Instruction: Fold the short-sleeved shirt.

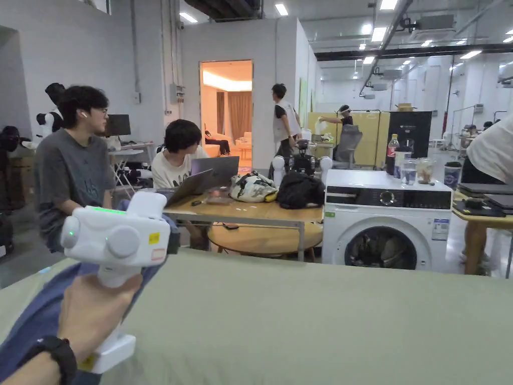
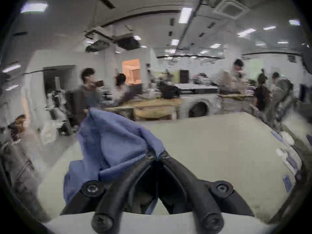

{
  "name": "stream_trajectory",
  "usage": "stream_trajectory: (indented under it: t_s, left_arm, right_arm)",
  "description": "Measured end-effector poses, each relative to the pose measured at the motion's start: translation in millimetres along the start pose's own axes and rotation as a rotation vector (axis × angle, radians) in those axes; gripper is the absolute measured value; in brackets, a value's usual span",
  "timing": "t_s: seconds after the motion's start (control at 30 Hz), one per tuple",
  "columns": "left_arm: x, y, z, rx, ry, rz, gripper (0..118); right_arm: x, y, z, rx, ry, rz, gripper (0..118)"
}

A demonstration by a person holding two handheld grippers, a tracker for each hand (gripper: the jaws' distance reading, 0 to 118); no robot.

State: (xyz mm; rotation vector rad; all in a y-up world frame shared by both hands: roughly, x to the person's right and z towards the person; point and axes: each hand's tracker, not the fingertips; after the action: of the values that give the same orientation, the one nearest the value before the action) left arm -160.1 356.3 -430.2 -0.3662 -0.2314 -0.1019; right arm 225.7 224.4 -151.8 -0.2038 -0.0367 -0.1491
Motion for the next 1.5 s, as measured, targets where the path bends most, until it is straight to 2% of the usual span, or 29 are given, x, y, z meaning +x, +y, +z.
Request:
stream_trajectory:
  t_s: [0.1, 0.17, 0.23, 0.3, 0.37, 0.4, 0.47, 0.53, 0.57, 0.6, 0.63, 0.67, 0.7, 0.83, 0.97, 1.0, 1.07, 1.13, 1.17, 1.23, 1.37, 1.5]
  left_arm:
    - [97, -60, -39, -0.059, -0.177, -0.068, 0]
    - [161, -101, -59, -0.175, -0.338, -0.06, 0]
    - [218, -141, -66, -0.274, -0.479, -0.027, 0]
    - [269, -177, -58, -0.301, -0.591, -0.089, 0]
    - [309, -205, -43, -0.301, -0.685, -0.185, 0]
    - [325, -215, -35, -0.322, -0.741, -0.191, 0]
    - [344, -230, -16, -0.369, -0.935, -0.071, 0]
    - [361, -236, 1, -0.361, -0.968, -0.099, 0]
    - [366, -237, 8, -0.35, -0.965, -0.128, 4]
    - [364, -236, 14, -0.337, -0.96, -0.131, 21]
    - [356, -232, 16, -0.337, -0.962, -0.119, 44]
    - [343, -228, 16, -0.338, -1.045, -0.06, 54]
    - [333, -221, 20, -0.325, -1.071, -0.011, 59]
    - [267, -182, 52, -0.108, -0.819, -0.069, 60]
    - [185, -147, 94, 0.076, -0.595, -0.006, 58]
    - [163, -140, 106, 0.118, -0.543, 0.003, 51]
    - [130, -132, 127, 0.196, -0.437, -0.012, 17]
    - [109, -129, 141, 0.237, -0.314, -0.045, 0]
    - [103, -128, 146, 0.252, -0.253, -0.057, 0]
    - [90, -127, 150, 0.253, -0.241, -0.069, 0]
    - [69, -128, 147, 0.214, -0.245, 0.018, 0]
    - [56, -129, 141, 0.193, -0.245, 0.046, 0]
  right_arm:
    - [11, 6, 19, 0.01, -0.028, 0.025, 0]
    - [19, 10, 33, 0.025, -0.057, 0.031, 0]
    - [28, 12, 43, 0.026, -0.077, 0.013, 0]
    - [36, 13, 49, 0.023, -0.094, 0.008, 0]
    - [41, 11, 55, 0.032, -0.117, 0.006, 0]
    - [43, 10, 56, 0.039, -0.126, -0.008, 0]
    - [47, 9, 56, 0.042, -0.115, -0.061, 0]
    - [47, 9, 56, 0.041, -0.104, -0.091, 0]
    - [46, 8, 56, 0.038, -0.098, -0.095, 0]
    - [45, 8, 56, 0.035, -0.092, -0.091, 0]
    - [41, 7, 56, 0.032, -0.09, -0.077, 0]
    - [38, 7, 56, 0.027, -0.091, -0.057, 0]
    - [36, 7, 55, 0.025, -0.09, -0.041, 0]
    - [25, 6, 47, 0.022, -0.07, -0.02, 0]
    - [12, 3, 32, 0.032, -0.064, 0.012, 0]
    - [9, 3, 28, 0.039, -0.055, 0.044, 0]
    - [3, 6, 20, 0.04, -0.05, 0.071, 0]
    - [0, 10, 10, 0.032, -0.015, 0.085, 0]
    - [-3, 11, 5, 0.029, -0.011, 0.093, 0]
    - [-8, 15, -2, 0.022, -0.004, 0.101, 0]
    - [-15, 21, -8, -0.005, -0.002, 0.061, 0]
    - [-16, 18, -13, -0.022, 0.003, 0.066, 0]
